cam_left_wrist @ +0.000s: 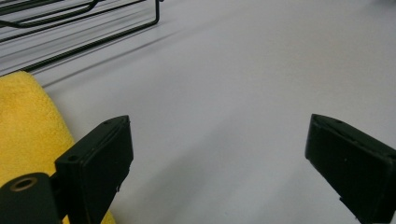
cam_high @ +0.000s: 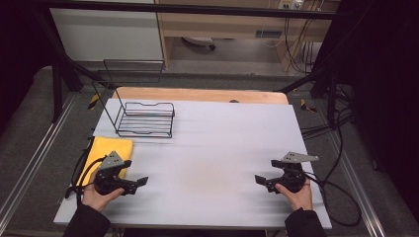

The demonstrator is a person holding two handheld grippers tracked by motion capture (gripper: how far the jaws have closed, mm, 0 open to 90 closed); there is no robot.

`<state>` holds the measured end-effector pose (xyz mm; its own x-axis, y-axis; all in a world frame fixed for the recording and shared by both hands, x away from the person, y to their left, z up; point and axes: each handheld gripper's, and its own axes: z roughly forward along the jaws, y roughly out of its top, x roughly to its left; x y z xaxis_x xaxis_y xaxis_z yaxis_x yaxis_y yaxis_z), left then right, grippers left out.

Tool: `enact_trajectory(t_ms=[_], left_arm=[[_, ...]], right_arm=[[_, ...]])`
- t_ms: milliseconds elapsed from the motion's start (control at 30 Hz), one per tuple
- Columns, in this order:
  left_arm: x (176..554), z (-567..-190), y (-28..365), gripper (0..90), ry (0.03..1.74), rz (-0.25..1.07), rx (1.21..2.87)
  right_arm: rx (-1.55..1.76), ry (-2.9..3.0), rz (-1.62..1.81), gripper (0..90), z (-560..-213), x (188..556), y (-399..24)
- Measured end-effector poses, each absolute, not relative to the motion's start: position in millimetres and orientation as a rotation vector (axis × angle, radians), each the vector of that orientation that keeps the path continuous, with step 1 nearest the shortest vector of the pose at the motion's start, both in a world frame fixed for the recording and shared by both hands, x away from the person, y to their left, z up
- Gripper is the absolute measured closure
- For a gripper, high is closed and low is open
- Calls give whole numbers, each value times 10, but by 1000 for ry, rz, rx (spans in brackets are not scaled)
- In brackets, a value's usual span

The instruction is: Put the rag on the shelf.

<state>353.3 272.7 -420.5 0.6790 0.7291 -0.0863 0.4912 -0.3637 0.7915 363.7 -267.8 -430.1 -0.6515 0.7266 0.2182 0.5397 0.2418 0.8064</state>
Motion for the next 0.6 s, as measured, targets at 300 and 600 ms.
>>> enact_trajectory(t_ms=[300,600], left_arm=[[3529,-4192,2733,71,946,367,2052],[3580,-4166,2791,114,1008,420,2062]], right_arm=[[1201,2304,1357,14,-4299,3637,-2687],[1202,2300,1351,15,-4306,3639,-2679]])
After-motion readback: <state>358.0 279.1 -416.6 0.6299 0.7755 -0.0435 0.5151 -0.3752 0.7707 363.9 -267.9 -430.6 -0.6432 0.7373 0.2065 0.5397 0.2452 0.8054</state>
